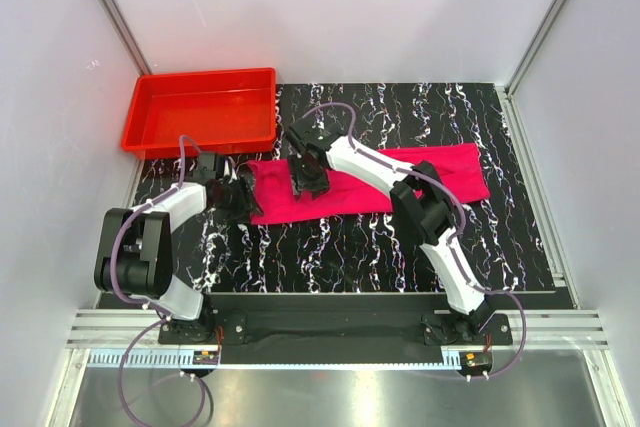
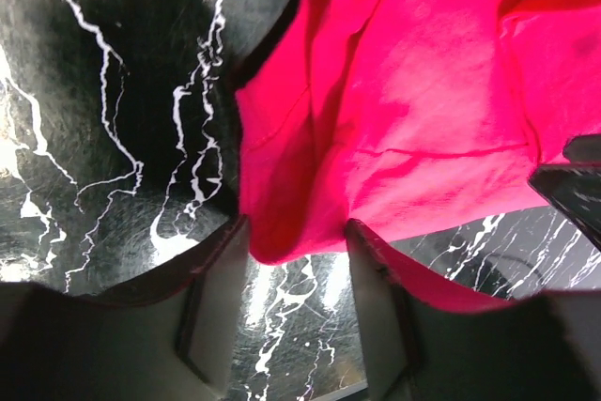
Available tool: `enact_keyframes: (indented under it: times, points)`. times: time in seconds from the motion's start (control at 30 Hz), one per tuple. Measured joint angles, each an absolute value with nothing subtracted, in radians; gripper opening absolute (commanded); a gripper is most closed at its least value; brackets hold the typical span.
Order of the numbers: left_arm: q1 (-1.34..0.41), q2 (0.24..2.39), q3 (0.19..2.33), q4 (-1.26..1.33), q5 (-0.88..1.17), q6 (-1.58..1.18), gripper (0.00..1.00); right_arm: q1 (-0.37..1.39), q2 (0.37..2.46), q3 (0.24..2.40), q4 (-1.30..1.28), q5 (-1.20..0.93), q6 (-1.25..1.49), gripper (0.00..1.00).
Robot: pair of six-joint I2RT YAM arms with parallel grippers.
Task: Fold and stack the t-shirts
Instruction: Fold the tshirt
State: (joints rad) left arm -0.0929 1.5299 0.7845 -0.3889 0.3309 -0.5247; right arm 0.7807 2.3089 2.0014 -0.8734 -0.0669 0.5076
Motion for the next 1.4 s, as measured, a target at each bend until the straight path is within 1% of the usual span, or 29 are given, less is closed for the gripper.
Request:
enact_keyframes:
  times: [0.03, 0.3, 0.37, 0.43, 0.47, 0.57, 0.6, 0.67, 0.7, 0.83, 0.93, 1.0, 1.03, 1.07, 1.1, 1.23, 1.27, 1.33, 1.4]
  points:
    - [-0.092, 1.532, 0.782, -0.389, 0.331, -0.525, 0.43, 0.787, 2.321, 2.013, -0.886, -0.05, 0.497, 0.55]
    - [-0.089, 1.548, 0.775, -0.388, 0.328, -0.533, 0.31, 0.807, 2.366, 2.034, -0.938, 0.08, 0.42, 0.48]
    - [-0.089, 1.548, 0.774, -0.389, 0.325, -0.534, 0.3, 0.808, 2.373, 2.045, -0.941, 0.095, 0.41, 0.41]
    - [-0.089, 1.548, 0.774, -0.39, 0.32, -0.533, 0.27, 0.809, 2.373, 2.048, -0.944, 0.11, 0.402, 0.39]
    - [-0.089, 1.548, 0.773, -0.391, 0.317, -0.533, 0.27, 0.81, 2.373, 2.049, -0.944, 0.117, 0.4, 0.34]
    - [-0.089, 1.548, 0.769, -0.39, 0.314, -0.533, 0.24, 0.81, 2.373, 2.051, -0.944, 0.138, 0.395, 0.29]
    - [-0.089, 1.548, 0.768, -0.39, 0.313, -0.533, 0.24, 0.81, 2.373, 2.052, -0.944, 0.146, 0.393, 0.26]
    - [-0.089, 1.548, 0.764, -0.387, 0.313, -0.535, 0.21, 0.81, 2.373, 2.064, -0.949, 0.169, 0.389, 0.24]
    - [-0.089, 1.548, 0.761, -0.386, 0.313, -0.536, 0.19, 0.81, 2.373, 2.076, -0.956, 0.184, 0.387, 0.21]
    - [-0.086, 1.544, 0.753, -0.379, 0.313, -0.541, 0.15, 0.81, 2.373, 2.128, -0.967, 0.258, 0.373, 0.18]
    - [-0.086, 1.539, 0.745, -0.373, 0.313, -0.545, 0.14, 0.805, 2.373, 2.163, -0.967, 0.308, 0.361, 0.18]
    - [-0.086, 1.536, 0.744, -0.372, 0.313, -0.548, 0.11, 0.796, 2.376, 2.183, -0.967, 0.328, 0.359, 0.19]
    - [-0.086, 1.534, 0.744, -0.373, 0.313, -0.548, 0.11, 0.785, 2.379, 2.192, -0.966, 0.335, 0.359, 0.22]
    - [-0.086, 1.532, 0.743, -0.374, 0.312, -0.548, 0.11, 0.772, 2.385, 2.205, -0.967, 0.339, 0.358, 0.34]
    - [-0.086, 1.53, 0.741, -0.376, 0.31, -0.548, 0.11, 0.756, 2.392, 2.215, -0.964, 0.342, 0.36, 0.4]
    - [-0.086, 1.509, 0.724, -0.388, 0.307, -0.548, 0.12, 0.675, 2.423, 2.231, -0.965, 0.342, 0.353, 0.45]
    - [-0.086, 1.502, 0.721, -0.397, 0.305, -0.548, 0.12, 0.657, 2.429, 2.233, -0.968, 0.34, 0.352, 0.52]
    - [-0.086, 1.49, 0.716, -0.419, 0.299, -0.549, 0.14, 0.625, 2.431, 2.233, -0.975, 0.338, 0.348, 0.62]
    - [-0.086, 1.478, 0.712, -0.437, 0.292, -0.551, 0.16, 0.612, 2.428, 2.231, -0.977, 0.331, 0.34, 0.66]
